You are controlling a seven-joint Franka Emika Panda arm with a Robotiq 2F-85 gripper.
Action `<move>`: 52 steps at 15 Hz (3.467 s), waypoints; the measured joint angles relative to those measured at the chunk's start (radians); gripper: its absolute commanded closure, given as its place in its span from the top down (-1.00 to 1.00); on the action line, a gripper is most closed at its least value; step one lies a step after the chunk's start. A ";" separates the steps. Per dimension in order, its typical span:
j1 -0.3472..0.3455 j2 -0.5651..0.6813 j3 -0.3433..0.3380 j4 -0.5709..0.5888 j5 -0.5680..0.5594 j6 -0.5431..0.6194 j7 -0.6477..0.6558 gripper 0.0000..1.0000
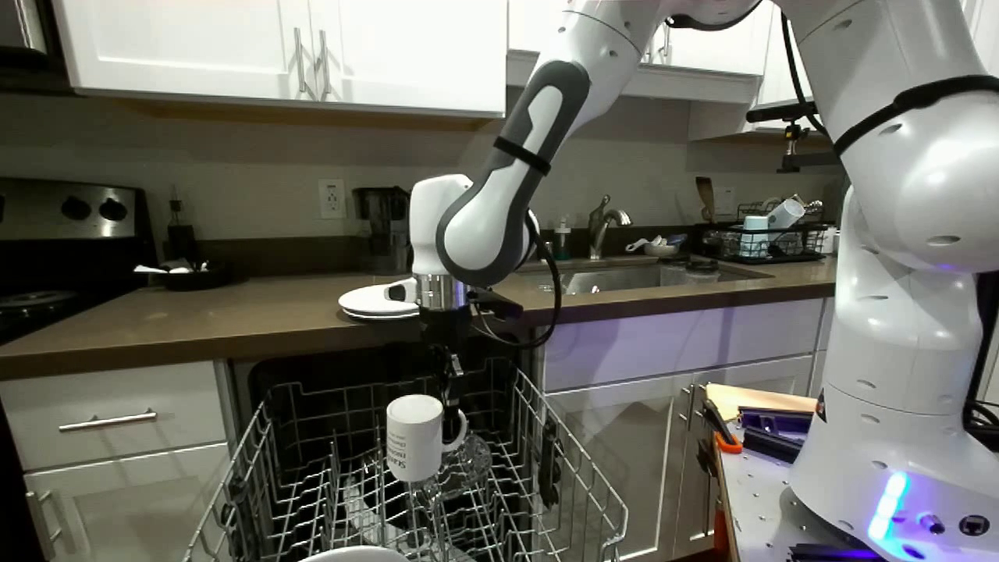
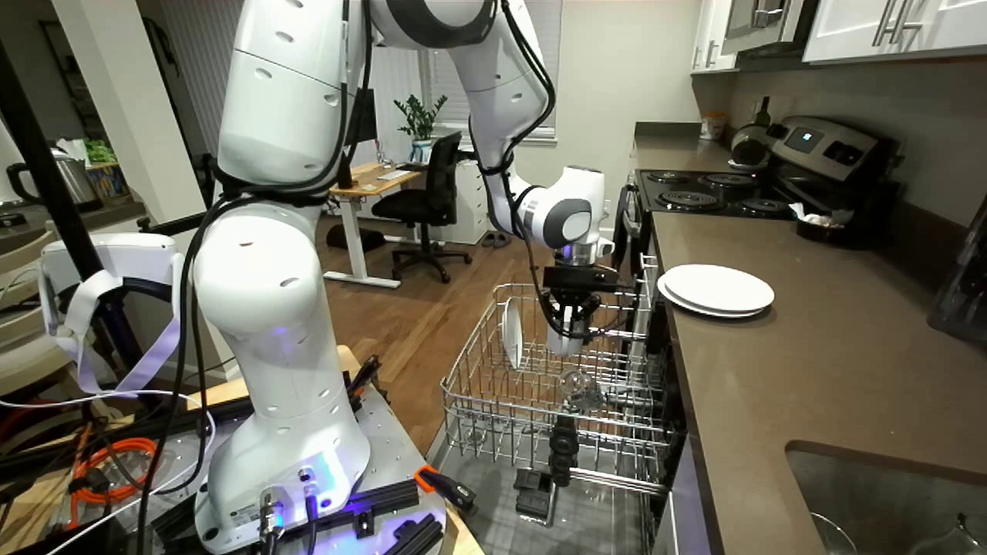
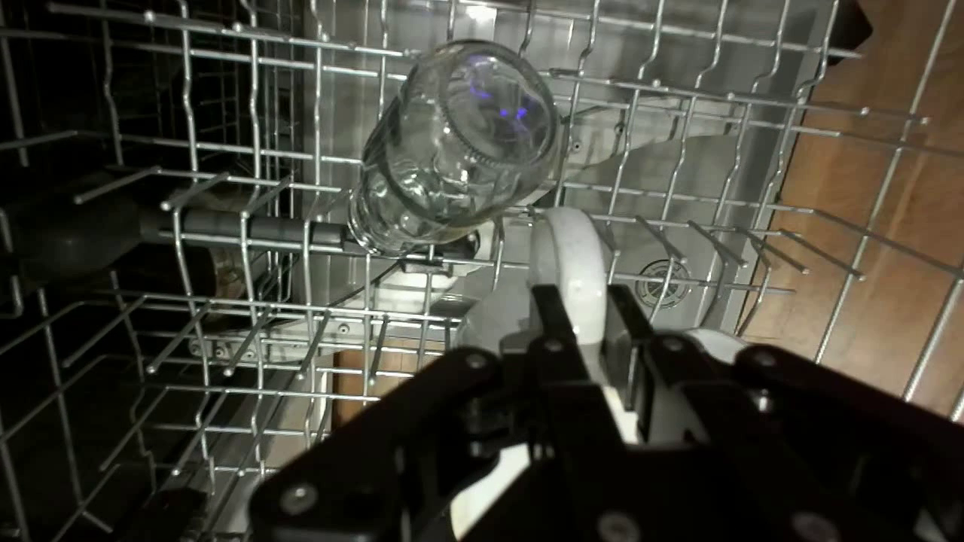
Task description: Move the white mug to the right side of the dishwasher
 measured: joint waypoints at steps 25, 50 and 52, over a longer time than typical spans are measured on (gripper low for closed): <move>0.003 -0.126 0.044 -0.351 0.255 0.178 -0.133 -0.92; -0.078 0.119 0.012 -0.356 0.120 0.423 0.005 -0.92; -0.077 0.139 -0.001 -0.339 0.082 0.423 0.036 -0.92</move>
